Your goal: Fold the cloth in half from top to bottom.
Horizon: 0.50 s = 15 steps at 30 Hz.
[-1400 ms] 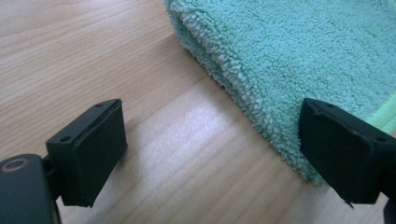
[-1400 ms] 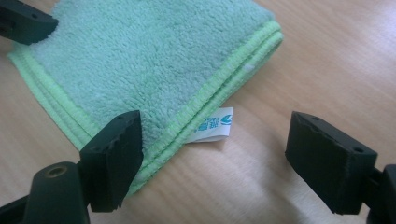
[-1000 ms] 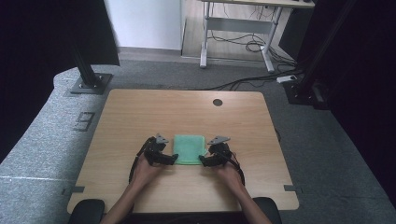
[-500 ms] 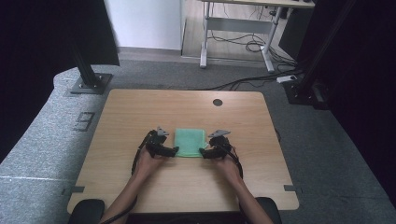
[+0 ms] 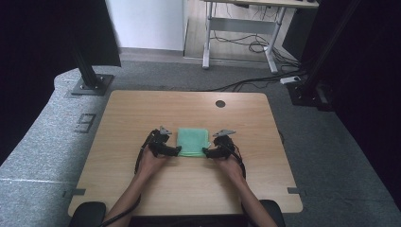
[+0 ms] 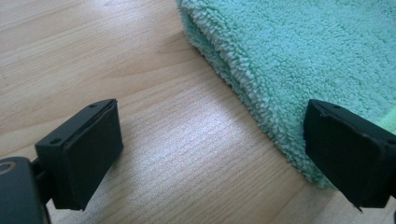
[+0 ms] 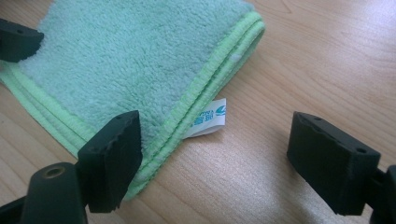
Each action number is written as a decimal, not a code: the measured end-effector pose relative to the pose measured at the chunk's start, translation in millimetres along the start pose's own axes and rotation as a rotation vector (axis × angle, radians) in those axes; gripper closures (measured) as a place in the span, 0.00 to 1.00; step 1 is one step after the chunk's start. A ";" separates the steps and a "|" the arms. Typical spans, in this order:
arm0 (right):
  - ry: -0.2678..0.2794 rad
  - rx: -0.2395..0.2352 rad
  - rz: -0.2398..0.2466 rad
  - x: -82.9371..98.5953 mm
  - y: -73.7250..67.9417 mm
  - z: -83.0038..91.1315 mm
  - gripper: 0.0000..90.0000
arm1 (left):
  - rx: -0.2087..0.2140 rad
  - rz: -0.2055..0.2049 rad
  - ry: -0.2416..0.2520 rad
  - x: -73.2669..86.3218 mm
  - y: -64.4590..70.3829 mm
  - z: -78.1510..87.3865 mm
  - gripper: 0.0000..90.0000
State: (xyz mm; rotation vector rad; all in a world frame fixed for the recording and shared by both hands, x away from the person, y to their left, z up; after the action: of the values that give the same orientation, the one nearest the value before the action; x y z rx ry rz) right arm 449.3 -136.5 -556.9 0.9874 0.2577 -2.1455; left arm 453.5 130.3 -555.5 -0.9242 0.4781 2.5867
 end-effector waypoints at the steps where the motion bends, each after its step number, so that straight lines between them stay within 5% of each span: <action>1: -0.002 -0.003 0.003 -0.4 0.1 0.2 0.20 | 0.003 -0.002 0.000 0.0 -0.1 0.0 0.06; 7: -0.020 -0.012 0.021 -4.3 0.9 3.0 0.15 | 0.038 -0.008 -0.014 -0.8 -1.4 3.1 0.07; 15: -0.022 -0.033 0.040 -9.3 -1.5 15.5 0.09 | 0.043 -0.076 -0.010 -2.3 9.7 15.3 0.05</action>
State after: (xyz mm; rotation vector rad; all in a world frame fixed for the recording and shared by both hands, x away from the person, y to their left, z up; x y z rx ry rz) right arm 443.3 -137.3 -539.9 0.9424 0.2597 -2.1085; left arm 442.8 127.8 -540.9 -0.8978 0.4845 2.5023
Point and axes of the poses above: each handheld gripper's, and its own axes: z roughly backward along the jaws, x roughly out of its underside, y roughly to its right, the point moved 1 cm from there along -z, roughly forward along the jaws, and after that the axes turned 13 degrees about z, right-handed, at the moved point
